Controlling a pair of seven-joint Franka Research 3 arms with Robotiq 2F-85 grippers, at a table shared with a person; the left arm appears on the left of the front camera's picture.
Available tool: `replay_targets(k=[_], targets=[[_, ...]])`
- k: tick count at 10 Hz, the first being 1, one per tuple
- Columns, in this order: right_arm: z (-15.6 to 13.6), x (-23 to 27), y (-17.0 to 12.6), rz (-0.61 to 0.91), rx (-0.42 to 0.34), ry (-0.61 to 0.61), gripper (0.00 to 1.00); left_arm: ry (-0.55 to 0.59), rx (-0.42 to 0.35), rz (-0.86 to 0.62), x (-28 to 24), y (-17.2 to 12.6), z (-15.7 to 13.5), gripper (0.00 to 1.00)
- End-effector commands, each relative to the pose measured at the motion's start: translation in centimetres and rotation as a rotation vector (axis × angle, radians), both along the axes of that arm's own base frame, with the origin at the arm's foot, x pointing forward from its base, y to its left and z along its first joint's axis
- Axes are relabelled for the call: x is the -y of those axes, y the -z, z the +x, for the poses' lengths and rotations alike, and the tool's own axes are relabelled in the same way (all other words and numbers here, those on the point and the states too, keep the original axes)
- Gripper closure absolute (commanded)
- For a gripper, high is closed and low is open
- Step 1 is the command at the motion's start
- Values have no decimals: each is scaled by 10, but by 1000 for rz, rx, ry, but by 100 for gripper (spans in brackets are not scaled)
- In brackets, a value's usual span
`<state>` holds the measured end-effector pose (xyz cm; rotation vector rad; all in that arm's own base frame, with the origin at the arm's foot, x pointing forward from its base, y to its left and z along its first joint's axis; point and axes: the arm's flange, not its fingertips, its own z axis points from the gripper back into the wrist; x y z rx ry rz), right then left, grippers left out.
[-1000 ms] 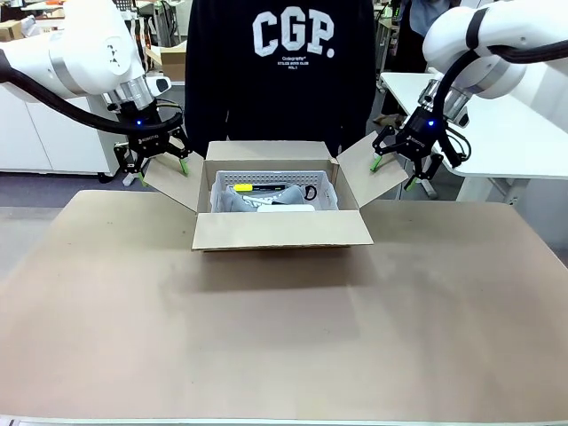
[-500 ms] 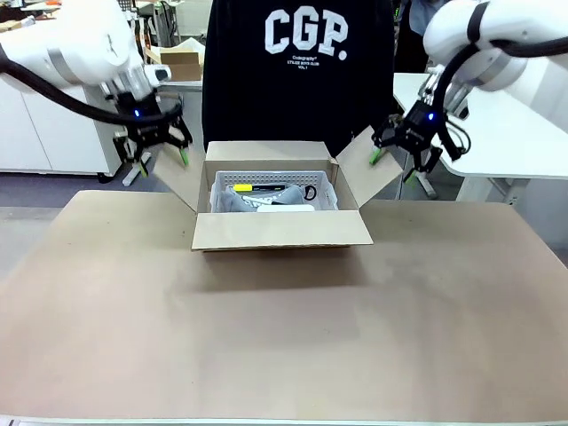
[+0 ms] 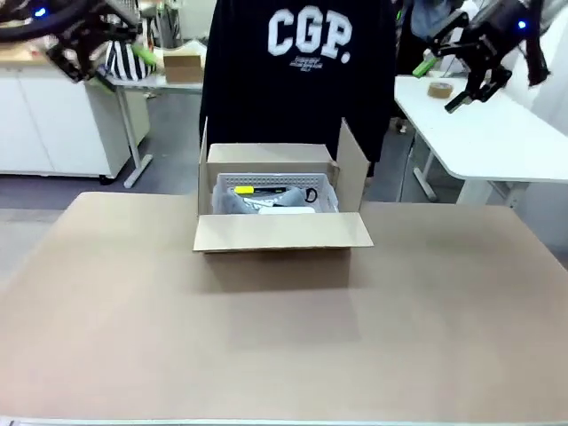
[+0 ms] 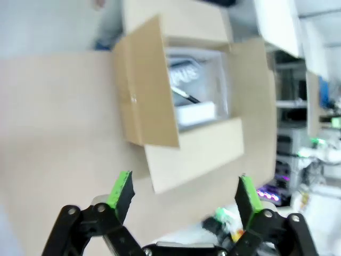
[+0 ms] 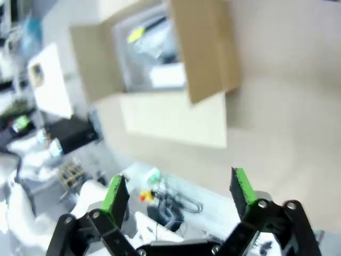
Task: Pack the gift set into the box.
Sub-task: Lift both hands away from the flaps of the Package Box.
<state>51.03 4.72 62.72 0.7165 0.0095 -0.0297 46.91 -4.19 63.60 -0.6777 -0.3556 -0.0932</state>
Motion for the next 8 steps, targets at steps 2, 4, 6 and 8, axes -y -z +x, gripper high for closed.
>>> replay_targets(k=[2, 4, 6, 8], targets=[[-71, 50, 37, 214, 54, -50, 0, 170, -37, -156, -36, 42, -45, 0], [-74, 65, 60, 274, 71, 19, 0, 132, -55, -199, -40, 61, -43, 0], [-74, 59, 25, 195, 46, -40, 0, 166, -28, -158, -41, 37, -54, 0], [-74, 59, 25, 195, 46, -40, 0, 166, -28, -158, -41, 37, -54, 0]])
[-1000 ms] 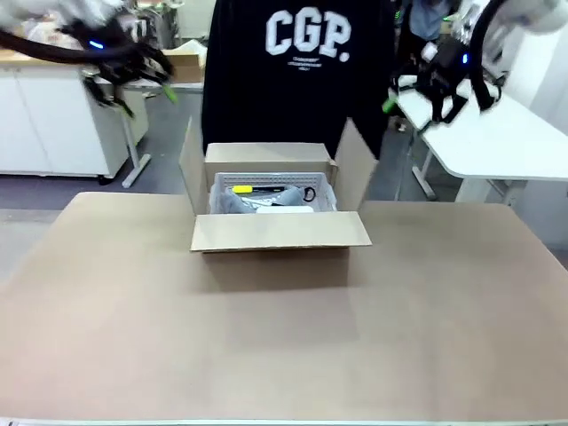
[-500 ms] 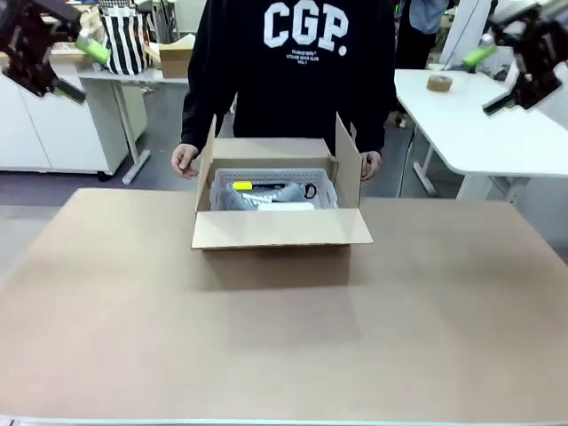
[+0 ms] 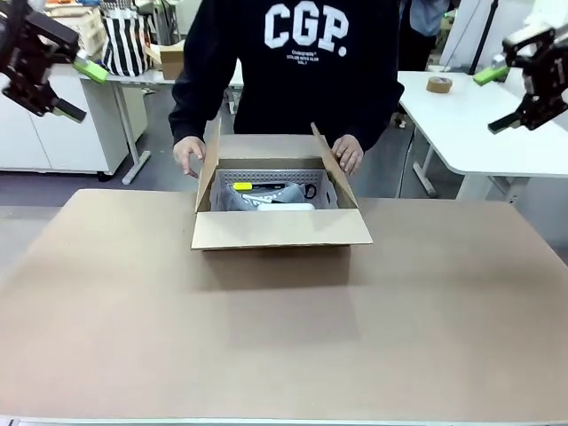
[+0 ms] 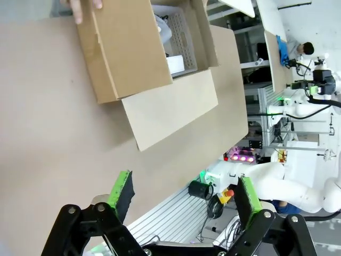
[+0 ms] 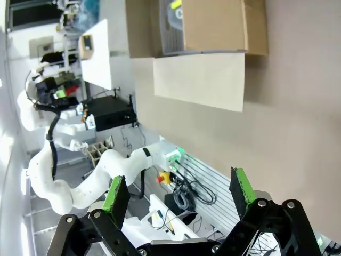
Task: Pack the gift set into the box.
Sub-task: Lift both hands away from the flaps of the Package Box, then press and hold the closed box until the human finishes sealing it.
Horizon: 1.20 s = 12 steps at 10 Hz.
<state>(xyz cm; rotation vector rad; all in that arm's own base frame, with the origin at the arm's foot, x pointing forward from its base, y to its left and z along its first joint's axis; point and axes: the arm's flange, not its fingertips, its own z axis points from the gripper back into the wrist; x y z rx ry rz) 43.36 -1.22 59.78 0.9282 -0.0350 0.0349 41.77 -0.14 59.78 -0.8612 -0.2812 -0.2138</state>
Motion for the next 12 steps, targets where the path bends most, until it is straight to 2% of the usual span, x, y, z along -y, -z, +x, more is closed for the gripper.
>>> replay_targets(k=[1, 12], targets=[[2, 0, -4, -16, -19, 0, 0, 2, 1, -3, 0, -1, -2, 0], [2, 0, -4, -16, -19, 0, 0, 2, 1, -3, 0, -1, -2, 0]])
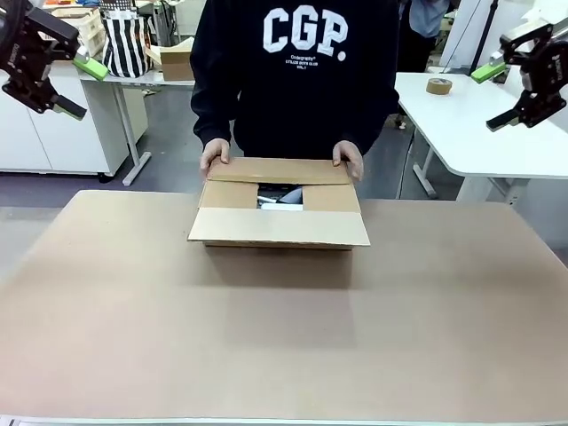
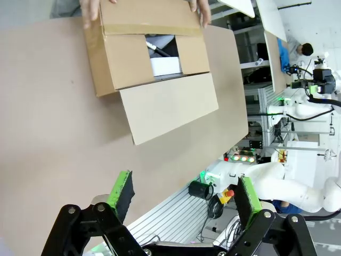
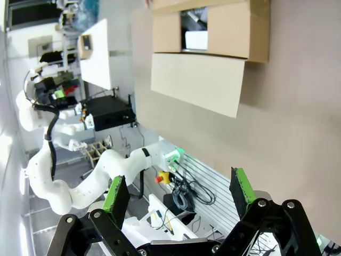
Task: Pack the gift set into the box.
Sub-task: Press and hold the closed box until the human finishes sealing it.
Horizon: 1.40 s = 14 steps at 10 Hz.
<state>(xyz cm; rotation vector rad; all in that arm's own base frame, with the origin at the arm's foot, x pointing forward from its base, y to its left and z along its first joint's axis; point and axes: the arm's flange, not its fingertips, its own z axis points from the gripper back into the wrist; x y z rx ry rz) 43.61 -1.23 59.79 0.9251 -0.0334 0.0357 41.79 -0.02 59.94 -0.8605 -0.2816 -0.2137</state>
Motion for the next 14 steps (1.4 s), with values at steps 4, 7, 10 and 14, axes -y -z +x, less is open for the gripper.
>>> replay_targets(k=[4, 7, 10, 14], targets=[[0, 0, -4, -13, -18, 2, 0, 2, 0, -3, 1, 0, -2, 0], [0, 0, -4, -13, -18, 2, 0, 2, 0, -3, 1, 0, -2, 0], [0, 0, -4, -13, -18, 2, 0, 2, 0, -3, 1, 0, -2, 0], [0, 0, -4, -13, -18, 2, 0, 2, 0, -3, 1, 0, -2, 0]])
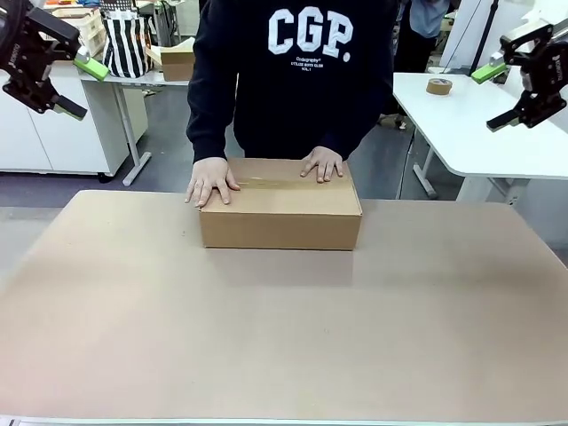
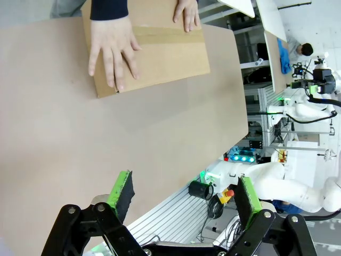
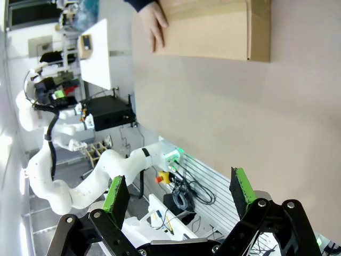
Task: Pack the gift set into the box.
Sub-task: Press and hold the closed box until the human finishes sealing it.
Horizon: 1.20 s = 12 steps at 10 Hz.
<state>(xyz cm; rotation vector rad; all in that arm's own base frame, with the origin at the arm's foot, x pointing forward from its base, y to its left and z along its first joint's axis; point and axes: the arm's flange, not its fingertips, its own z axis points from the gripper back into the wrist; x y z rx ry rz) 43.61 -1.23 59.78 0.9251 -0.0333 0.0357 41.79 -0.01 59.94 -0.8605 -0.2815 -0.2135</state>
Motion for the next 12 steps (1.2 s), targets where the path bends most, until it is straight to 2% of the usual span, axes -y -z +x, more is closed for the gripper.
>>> replay_targets(k=[1, 12], targets=[[0, 0, -4, -13, -18, 2, 0, 2, 0, -3, 1, 0, -2, 0], [0, 0, -4, -13, -18, 2, 0, 2, 0, -3, 1, 0, -2, 0]])
